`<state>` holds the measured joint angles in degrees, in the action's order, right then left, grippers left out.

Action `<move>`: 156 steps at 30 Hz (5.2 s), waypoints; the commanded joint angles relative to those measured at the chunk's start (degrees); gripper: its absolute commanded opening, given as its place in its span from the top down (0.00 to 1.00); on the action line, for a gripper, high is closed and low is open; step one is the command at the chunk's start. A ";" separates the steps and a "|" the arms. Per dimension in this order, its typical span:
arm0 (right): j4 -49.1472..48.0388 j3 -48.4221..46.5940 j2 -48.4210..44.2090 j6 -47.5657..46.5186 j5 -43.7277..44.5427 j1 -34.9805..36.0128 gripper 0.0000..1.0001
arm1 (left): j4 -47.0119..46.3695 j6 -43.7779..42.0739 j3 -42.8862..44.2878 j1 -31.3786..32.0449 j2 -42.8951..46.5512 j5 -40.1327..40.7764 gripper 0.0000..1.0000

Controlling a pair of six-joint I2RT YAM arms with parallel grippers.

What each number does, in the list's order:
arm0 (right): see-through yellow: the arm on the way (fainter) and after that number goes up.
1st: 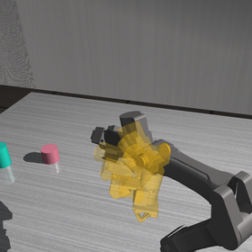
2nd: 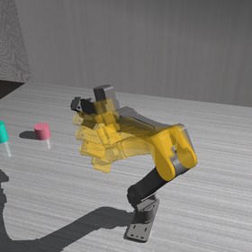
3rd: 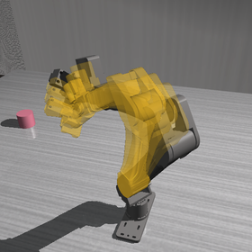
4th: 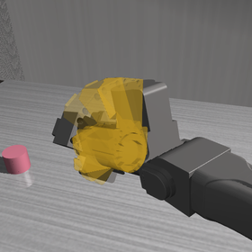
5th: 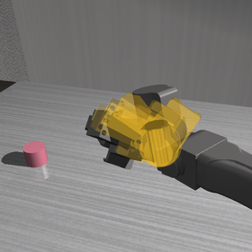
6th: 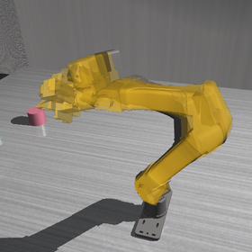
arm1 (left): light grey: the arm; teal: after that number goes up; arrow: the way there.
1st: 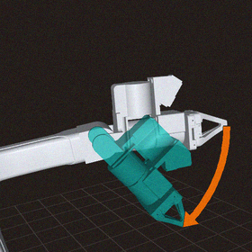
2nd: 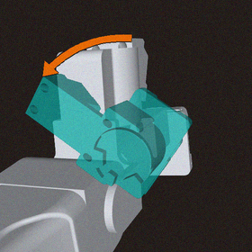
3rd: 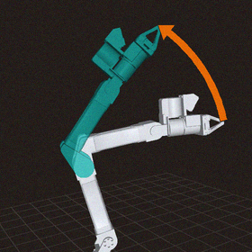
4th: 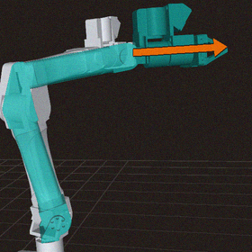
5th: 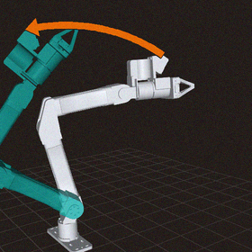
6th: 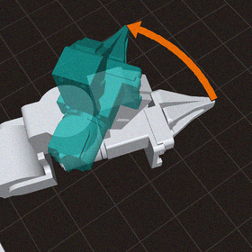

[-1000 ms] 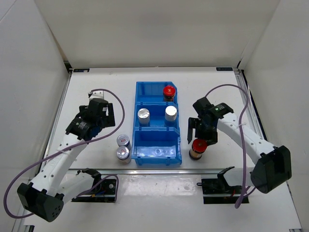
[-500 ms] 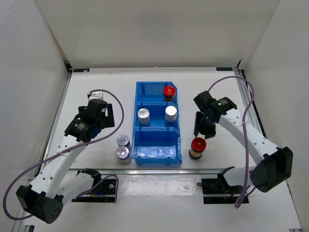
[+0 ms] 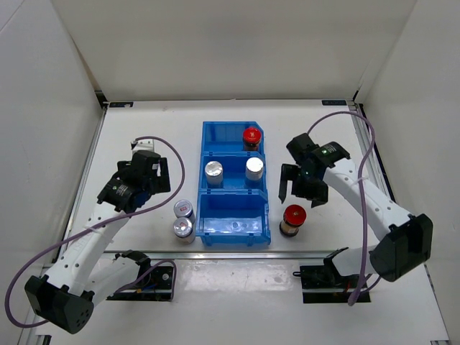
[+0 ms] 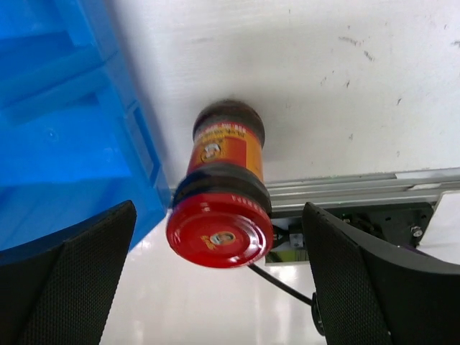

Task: Organize the condiment bottles

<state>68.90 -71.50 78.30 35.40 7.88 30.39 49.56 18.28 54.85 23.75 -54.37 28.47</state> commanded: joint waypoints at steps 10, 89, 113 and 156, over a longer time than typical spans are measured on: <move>0.18 8.83 -5.88 5.47 -4.89 3.45 0.05 | -0.25 0.53 -0.36 0.25 1.37 0.45 0.00; -0.88 -100.85 72.07 -27.32 3.11 8.98 0.84 | 3.96 -1.67 6.50 1.30 -4.25 2.65 0.00; 1.50 -99.01 50.40 -26.17 3.90 8.37 0.00 | 0.90 7.81 2.90 1.30 -5.92 -9.38 0.00; 23.38 -101.12 37.46 -24.32 -8.68 -6.31 0.00 | 3.76 19.77 3.06 3.67 -20.78 -13.82 0.59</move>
<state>76.62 -172.16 119.13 13.02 -3.25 24.12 50.22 35.42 52.62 27.31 -77.78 6.74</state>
